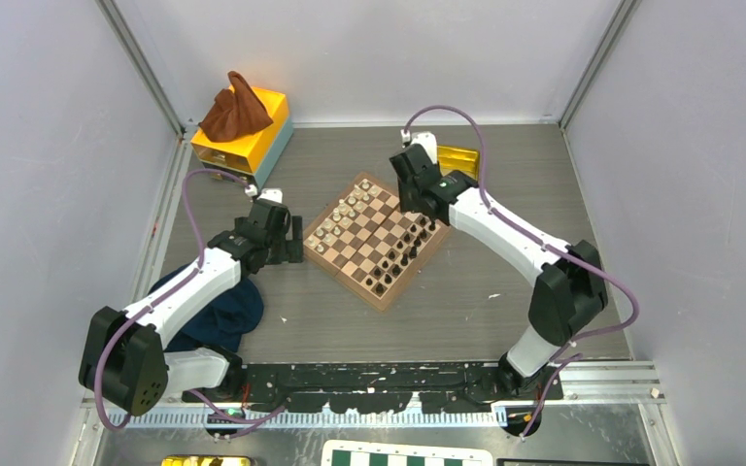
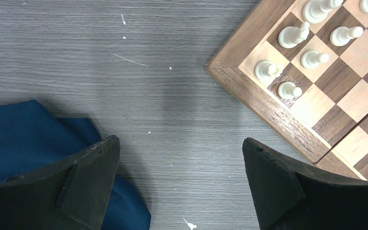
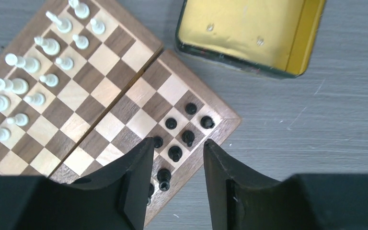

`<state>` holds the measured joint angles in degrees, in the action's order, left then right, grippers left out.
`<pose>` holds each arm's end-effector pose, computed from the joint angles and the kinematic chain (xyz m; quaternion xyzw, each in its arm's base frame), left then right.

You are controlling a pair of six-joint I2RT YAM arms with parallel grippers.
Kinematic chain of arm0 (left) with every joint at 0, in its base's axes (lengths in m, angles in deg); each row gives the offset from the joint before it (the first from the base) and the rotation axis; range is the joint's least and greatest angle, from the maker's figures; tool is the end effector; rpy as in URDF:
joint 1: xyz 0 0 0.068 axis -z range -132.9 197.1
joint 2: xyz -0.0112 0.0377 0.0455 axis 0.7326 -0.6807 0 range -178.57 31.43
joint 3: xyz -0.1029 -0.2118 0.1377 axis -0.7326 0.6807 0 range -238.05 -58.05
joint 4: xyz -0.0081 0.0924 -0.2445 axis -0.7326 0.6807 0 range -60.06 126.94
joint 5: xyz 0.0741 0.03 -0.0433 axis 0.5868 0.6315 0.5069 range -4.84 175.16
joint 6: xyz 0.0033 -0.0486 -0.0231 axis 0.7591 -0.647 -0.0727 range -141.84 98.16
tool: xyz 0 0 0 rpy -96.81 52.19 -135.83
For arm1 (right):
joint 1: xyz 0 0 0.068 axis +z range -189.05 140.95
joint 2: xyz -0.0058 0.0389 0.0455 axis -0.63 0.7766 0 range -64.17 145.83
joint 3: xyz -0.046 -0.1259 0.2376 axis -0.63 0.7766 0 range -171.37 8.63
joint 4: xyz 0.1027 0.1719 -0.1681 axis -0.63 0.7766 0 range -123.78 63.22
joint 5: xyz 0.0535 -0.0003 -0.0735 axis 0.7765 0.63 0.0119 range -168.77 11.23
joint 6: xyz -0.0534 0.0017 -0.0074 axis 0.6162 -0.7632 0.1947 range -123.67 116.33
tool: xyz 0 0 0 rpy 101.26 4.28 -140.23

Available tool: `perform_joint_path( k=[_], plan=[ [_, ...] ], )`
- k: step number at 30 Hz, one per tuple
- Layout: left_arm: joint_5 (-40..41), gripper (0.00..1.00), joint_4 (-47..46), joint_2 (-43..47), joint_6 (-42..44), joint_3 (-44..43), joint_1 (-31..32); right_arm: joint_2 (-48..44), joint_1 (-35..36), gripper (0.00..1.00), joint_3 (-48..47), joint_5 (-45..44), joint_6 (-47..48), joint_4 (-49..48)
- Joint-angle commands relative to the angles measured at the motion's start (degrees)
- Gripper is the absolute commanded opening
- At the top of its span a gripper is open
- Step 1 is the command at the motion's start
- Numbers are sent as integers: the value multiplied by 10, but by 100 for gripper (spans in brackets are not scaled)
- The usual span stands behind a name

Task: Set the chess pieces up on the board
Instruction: Reset both arms

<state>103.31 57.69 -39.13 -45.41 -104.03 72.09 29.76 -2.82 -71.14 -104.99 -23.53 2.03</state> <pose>0.2276 -0.0938 0.2296 -0.0393 0.9352 0.0050 0.3520 0.2985 0.1991 0.2939 -0.0535 0.9168 -0.0314 0.3944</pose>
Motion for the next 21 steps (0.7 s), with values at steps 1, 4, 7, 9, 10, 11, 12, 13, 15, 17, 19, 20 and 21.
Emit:
perform_joint_path(
  k=[1, 4, 7, 9, 10, 11, 12, 13, 15, 17, 19, 20, 21],
  plan=[
    [27, 100, -9, 20, -4, -22, -2, -45, -24, 49, -38, -35, 19, 20],
    [39, 100, -7, 21, -7, -28, -3, -60, -53, 54, -31, -48, 13, 19],
    [53, 100, -6, 23, -11, -43, -3, -81, -85, 54, -11, -58, 7, 12],
    [65, 100, -14, 22, -14, -53, -3, -91, -107, 55, 5, -69, 2, 6],
    [72, 100, -19, 21, -16, -57, -3, -95, -117, 55, 13, -79, -1, 3],
    [80, 100, -26, 20, -17, -61, -3, -99, -124, 57, 21, -89, -3, -2],
    [90, 100, -33, 18, -19, -63, -2, -103, -131, 60, 27, -104, -8, -7],
    [101, 100, -43, 16, -21, -63, -3, -105, -136, 61, 35, -114, -12, -12],
    [124, 100, -60, 15, -25, -60, -3, -109, -143, 62, 42, -130, -17, -20],
    [144, 100, -84, 16, -25, -52, -3, -111, -144, 65, 50, -149, -17, -25],
    [163, 100, -112, 20, -23, -39, -3, -116, -145, 66, 61, -164, -14, -33],
    [172, 100, -128, 22, -19, -31, -3, -120, -146, 68, 69, -173, -12, -40],
    [183, 100, -143, 23, -14, -23, -3, -126, -146, 68, 79, -180, -10, -49]
  ],
)
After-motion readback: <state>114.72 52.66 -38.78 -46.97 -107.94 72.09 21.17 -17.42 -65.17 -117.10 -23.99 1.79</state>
